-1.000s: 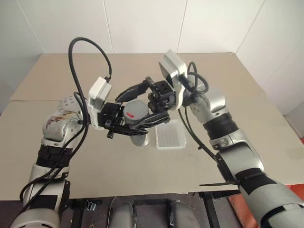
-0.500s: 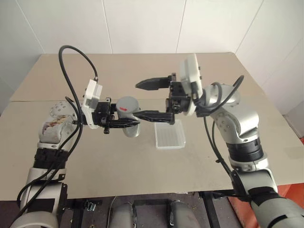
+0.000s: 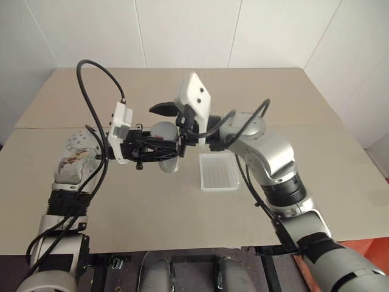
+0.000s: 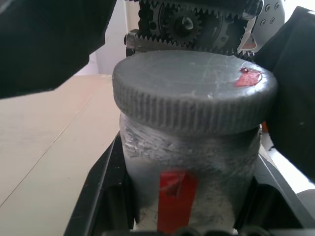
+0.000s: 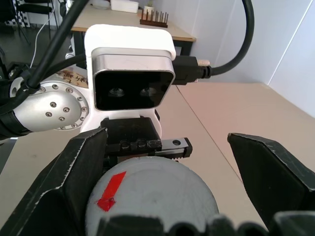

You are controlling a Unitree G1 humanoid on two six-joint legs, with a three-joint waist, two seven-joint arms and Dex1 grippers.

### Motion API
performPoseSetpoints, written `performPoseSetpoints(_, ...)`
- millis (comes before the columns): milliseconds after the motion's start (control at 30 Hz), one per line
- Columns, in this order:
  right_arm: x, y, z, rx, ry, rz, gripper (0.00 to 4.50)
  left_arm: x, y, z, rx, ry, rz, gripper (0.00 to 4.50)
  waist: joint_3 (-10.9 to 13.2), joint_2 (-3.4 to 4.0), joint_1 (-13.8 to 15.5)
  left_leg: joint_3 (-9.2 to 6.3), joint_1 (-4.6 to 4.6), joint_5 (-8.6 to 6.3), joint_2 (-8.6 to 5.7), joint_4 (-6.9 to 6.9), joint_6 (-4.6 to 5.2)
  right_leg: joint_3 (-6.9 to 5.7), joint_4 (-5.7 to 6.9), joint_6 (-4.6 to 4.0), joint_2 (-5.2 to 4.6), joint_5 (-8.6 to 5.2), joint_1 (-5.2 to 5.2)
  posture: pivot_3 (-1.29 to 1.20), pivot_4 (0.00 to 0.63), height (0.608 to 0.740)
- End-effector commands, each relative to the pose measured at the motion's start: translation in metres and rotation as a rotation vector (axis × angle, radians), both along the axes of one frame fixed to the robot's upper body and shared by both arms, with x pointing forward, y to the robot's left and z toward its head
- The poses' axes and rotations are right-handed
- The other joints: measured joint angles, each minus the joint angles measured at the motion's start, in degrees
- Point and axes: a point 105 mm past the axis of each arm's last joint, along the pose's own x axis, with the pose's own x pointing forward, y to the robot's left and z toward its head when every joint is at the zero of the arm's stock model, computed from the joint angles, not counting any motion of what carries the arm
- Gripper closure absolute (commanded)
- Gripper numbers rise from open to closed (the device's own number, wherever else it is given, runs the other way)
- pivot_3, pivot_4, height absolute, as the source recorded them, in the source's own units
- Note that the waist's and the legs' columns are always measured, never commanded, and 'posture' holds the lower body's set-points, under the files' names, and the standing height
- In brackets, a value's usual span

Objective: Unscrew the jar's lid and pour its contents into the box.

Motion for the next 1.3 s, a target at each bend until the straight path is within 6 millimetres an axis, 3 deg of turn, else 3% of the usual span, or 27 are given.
performPoseSetpoints(33, 0.014, -0.027, 0.014, 0.053, -0.010, -0.087, 0.03, -0.009, 0.003, 0.014, -0.004, -0.068, -0.026, 2.52, 0.0, 0.00, 0.0, 0.00, 0.00, 0.00, 0.00, 0.00, 0.01, 0.00, 0.00, 0.00, 0.00, 0.00, 0.01, 0.00, 0.150, 0.740)
performPoseSetpoints(300, 0.025, -0.078, 0.015, 0.043, -0.001, -0.125, 0.03, -0.017, 0.013, 0.014, 0.020, -0.063, -0.022, 2.52, 0.0, 0.00, -0.1, -0.01, 0.01, -0.02, 0.02, 0.00, 0.03, 0.00, -0.01, 0.00, 0.01, 0.00, 0.00, 0.00, 0.150, 0.740)
performPoseSetpoints(433, 0.035, -0.094, 0.012, 0.026, -0.001, -0.195, 0.03, -0.019, 0.016, 0.015, 0.026, -0.063, -0.020, 2.52, 0.0, 0.00, 0.1, 0.01, 0.01, -0.04, -0.02, 0.00, 0.06, -0.01, -0.07, 0.00, -0.05, 0.00, 0.03, 0.00, 0.150, 0.740)
performPoseSetpoints(533, 0.030, -0.097, 0.015, 0.040, -0.008, -0.179, 0.03, -0.019, 0.017, 0.015, 0.030, -0.061, -0.014, 2.52, 0.0, 0.00, -0.3, 0.01, 0.02, -0.02, 0.01, -0.05, 0.04, 0.02, -0.06, 0.00, 0.01, 0.00, -0.03, 0.00, 0.150, 0.740)
performPoseSetpoints(667, 0.010, -0.088, 0.016, 0.032, -0.024, -0.094, 0.03, -0.014, 0.015, 0.013, 0.018, -0.059, 0.004, 2.52, 0.0, 0.00, -0.3, 0.01, 0.02, -0.01, 0.02, -0.04, 0.02, 0.05, -0.05, 0.00, 0.03, 0.00, -0.04, 0.00, 0.150, 0.740)
performPoseSetpoints(833, -0.025, -0.060, 0.024, 0.050, -0.025, 0.076, 0.03, -0.005, 0.006, 0.011, -0.006, -0.057, 0.020, 2.52, 0.0, 0.00, 0.0, -0.01, 0.02, -0.02, 0.02, -0.02, 0.03, 0.02, -0.04, 0.00, 0.02, 0.00, 0.00, 0.00, 0.150, 0.740)
performPoseSetpoints(1000, -0.019, -0.030, 0.023, 0.023, -0.045, 0.012, 0.03, -0.002, 0.000, 0.010, -0.016, -0.059, -0.001, 2.52, 0.0, 0.00, -0.1, -0.01, 0.03, -0.01, 0.01, 0.00, 0.02, 0.01, -0.03, 0.00, 0.02, 0.00, -0.01, 0.00, 0.150, 0.740)
performPoseSetpoints(1300, -0.002, -0.016, 0.015, -0.044, -0.075, -0.081, 0.03, -0.001, 0.001, 0.013, -0.015, -0.068, -0.005, 2.52, 0.0, 0.00, -0.1, 0.00, 0.00, -0.02, 0.00, -0.01, 0.03, 0.01, -0.01, 0.00, 0.01, 0.00, 0.00, 0.00, 0.150, 0.740)
